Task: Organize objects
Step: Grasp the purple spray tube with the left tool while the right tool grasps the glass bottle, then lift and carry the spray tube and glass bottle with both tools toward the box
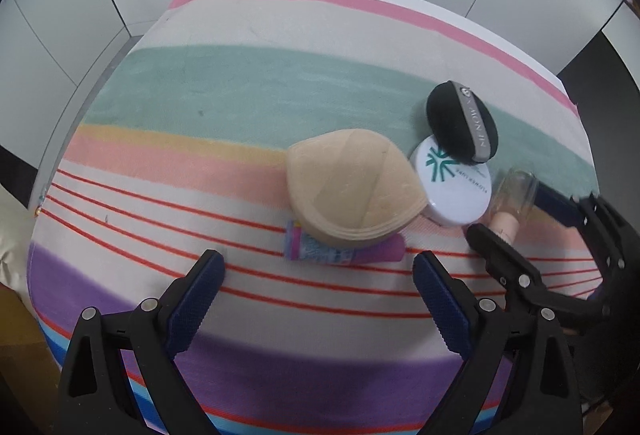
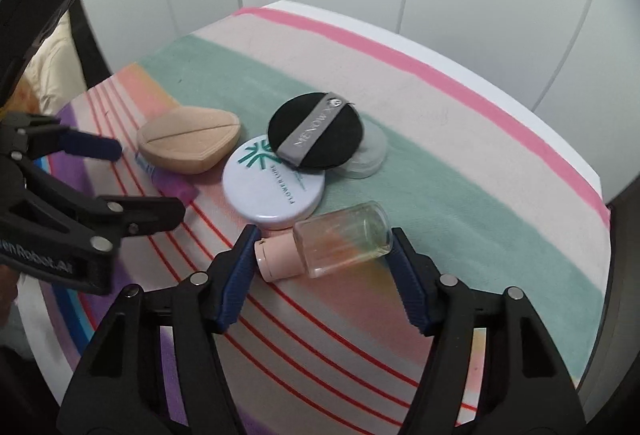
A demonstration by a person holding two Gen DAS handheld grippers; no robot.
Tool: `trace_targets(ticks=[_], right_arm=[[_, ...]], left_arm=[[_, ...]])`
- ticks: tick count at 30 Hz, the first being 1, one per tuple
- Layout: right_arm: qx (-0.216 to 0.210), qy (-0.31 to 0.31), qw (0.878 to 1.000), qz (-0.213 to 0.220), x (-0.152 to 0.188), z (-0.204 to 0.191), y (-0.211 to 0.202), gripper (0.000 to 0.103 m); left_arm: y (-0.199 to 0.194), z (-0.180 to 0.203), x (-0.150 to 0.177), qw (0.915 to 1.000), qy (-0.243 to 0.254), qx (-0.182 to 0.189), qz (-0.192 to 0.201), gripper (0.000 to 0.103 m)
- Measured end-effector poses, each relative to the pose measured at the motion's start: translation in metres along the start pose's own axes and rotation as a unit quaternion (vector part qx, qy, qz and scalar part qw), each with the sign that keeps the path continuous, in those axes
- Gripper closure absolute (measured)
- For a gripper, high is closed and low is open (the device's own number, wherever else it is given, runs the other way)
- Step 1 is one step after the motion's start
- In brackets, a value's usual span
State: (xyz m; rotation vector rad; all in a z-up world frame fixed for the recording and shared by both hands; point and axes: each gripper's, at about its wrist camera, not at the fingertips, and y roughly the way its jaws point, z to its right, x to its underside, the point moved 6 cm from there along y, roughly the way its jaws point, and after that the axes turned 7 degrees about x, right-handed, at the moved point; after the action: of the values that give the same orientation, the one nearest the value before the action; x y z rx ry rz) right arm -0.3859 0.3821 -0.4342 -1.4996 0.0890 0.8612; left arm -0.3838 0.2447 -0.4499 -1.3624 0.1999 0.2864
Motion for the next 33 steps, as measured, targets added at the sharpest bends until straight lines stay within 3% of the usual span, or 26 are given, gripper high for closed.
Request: trace_targets(ticks=[1,4,5,9,14,17,26,33], right_arm=[[0.001,0.010,1.000,0.000,0.001,0.002,0.001,0.037],[-0.005,0.050,0.999,-0.002,0.009,0.010,-0.002,0.037],[-0.003,0.066,0.998,-0.006,0.011,0.014,-0.004,0.037],[0.012,0.139,0.990,-0.029,0.022,0.030,-0.012,0.037],[0.041,0.223,0.972,-0.060,0.035,0.036,-0.024,0.037],[0.071,0.235,0.967,-0.070,0.034,0.036,-0.031,0.037],[0.071,0.269,0.958,-0.075,0.021,0.045,-0.069,0.037],[0.095,0.275,0.956,-0.050,-0.006,0.052,-0.124,0.037]], left_arm=[[0.000,0.001,0.000,1.0000,0.001,0.000,0.005,0.012],[-0.004,0.007,-0.002,0.9992,0.027,-0.015,0.026,0.040],[-0.005,0.007,-0.002,0.9987,0.037,-0.021,0.028,0.044],[-0.004,0.007,-0.003,0.9985,0.042,-0.028,0.020,0.044],[-0.008,0.009,-0.006,0.9963,0.057,-0.064,0.014,0.044],[-0.017,0.012,-0.007,0.9959,0.065,-0.062,0.016,0.044],[-0.077,0.023,-0.022,0.9939,0.092,-0.038,0.047,0.044],[-0.144,0.032,-0.045,0.9933,0.086,-0.015,0.076,0.044]])
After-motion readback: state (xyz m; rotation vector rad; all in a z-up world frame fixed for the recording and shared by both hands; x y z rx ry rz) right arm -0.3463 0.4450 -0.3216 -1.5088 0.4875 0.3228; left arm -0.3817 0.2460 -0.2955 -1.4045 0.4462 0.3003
